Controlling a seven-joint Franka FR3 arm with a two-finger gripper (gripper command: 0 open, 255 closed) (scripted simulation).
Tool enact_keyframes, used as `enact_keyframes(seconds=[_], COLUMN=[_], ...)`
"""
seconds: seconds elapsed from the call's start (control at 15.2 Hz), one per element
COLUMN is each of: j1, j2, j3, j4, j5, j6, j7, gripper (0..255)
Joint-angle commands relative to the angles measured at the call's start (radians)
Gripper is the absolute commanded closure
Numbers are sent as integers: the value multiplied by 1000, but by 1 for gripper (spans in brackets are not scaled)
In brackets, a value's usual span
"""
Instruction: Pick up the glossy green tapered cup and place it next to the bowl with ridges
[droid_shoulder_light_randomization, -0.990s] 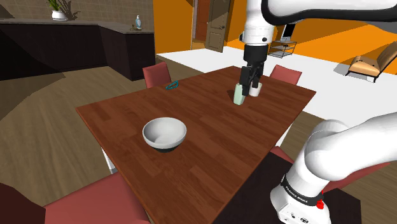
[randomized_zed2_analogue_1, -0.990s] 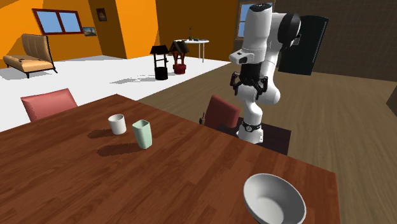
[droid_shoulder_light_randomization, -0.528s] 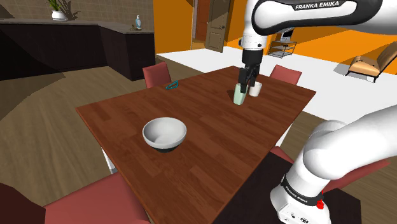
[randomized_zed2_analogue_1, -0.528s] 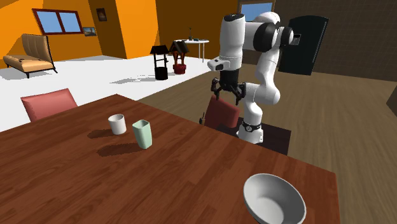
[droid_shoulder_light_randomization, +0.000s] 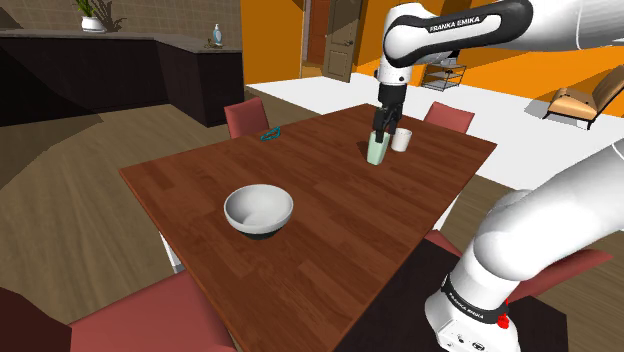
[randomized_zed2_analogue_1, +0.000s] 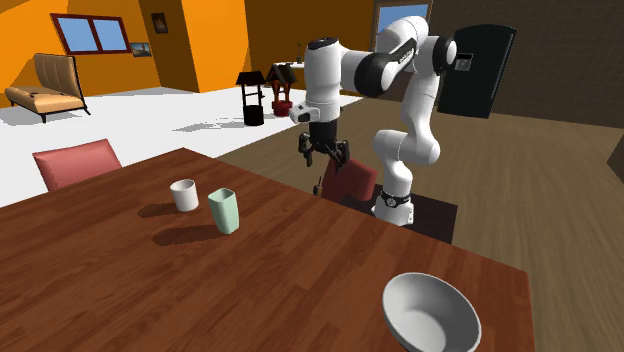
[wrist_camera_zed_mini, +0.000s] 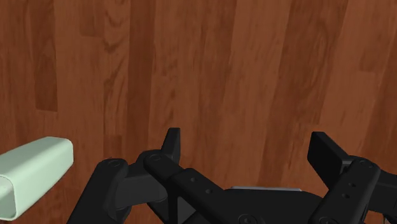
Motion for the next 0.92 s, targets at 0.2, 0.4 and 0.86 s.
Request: enact_keyframes(seconds=[0.2, 0.4, 0.86], j1=[-26, -40, -87], j2=[146, 243, 490], j3=[-80, -123, -198], j4=[85, 150, 346], j5=[-3, 12, 98], j6=[79, 118, 175], j7=[-101, -162, -313], gripper=[0, 0, 0])
